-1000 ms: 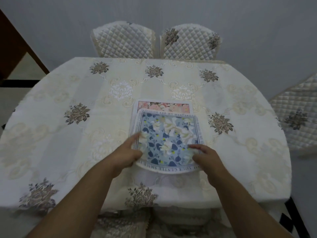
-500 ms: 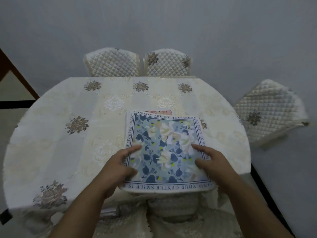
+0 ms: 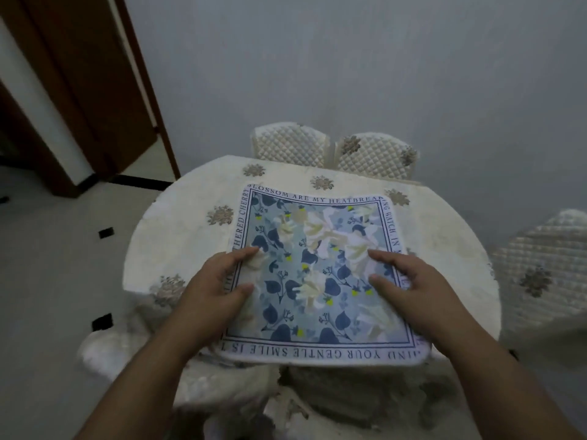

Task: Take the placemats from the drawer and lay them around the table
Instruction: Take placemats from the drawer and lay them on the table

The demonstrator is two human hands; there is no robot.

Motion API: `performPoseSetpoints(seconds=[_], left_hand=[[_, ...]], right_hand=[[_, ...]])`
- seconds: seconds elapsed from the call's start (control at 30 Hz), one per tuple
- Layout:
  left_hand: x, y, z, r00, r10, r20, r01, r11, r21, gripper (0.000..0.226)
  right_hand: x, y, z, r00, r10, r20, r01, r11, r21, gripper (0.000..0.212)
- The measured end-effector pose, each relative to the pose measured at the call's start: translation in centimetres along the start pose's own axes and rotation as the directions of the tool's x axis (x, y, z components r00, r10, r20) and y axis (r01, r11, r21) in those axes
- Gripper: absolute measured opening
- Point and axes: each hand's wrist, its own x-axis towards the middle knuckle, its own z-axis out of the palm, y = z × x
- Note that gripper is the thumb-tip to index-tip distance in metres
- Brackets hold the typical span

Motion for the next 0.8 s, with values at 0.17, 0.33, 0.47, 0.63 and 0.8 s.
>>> performPoseSetpoints(seconds=[0.17,0.33,0.47,0.63,0.8], left_hand=[[-9.4,2.0,0.1,0.977,-0.109,-0.181,0.099,0.993,-0.063,0.059],[-18.9,2.3,0.9,0.872,-0.244,-0.425,0.156,0.96,-0.232,0.04],[-26.7,1.9,0.5,0.776,-0.306,-0.552,0.216,0.951,-0.224,0.04],[-36.0,2.0,-1.0,0.596,-0.347,-0.724,0.289,0.934,-0.21,0.034],[-42.6,1.0,-2.0,0.455,-0.411,-0.79,0.352,0.898,-0.264,0.032]], right_hand=[[-2.4,-1.3,-0.3,0.962,-0.215,0.166,0.225,0.973,-0.044,0.044],[-4.8,-2.7,0.7,0.886,-0.35,0.305,0.358,0.933,0.032,0.044],[-7.5,-4.9,3.9,0.787,-0.441,0.431,0.453,0.888,0.081,0.045],[-12.0,-9.3,8.8,0.633,-0.528,0.566,0.538,0.826,0.168,0.045],[-16.3,-11.9,13.4,0.513,-0.571,0.64,0.566,0.786,0.248,0.045]])
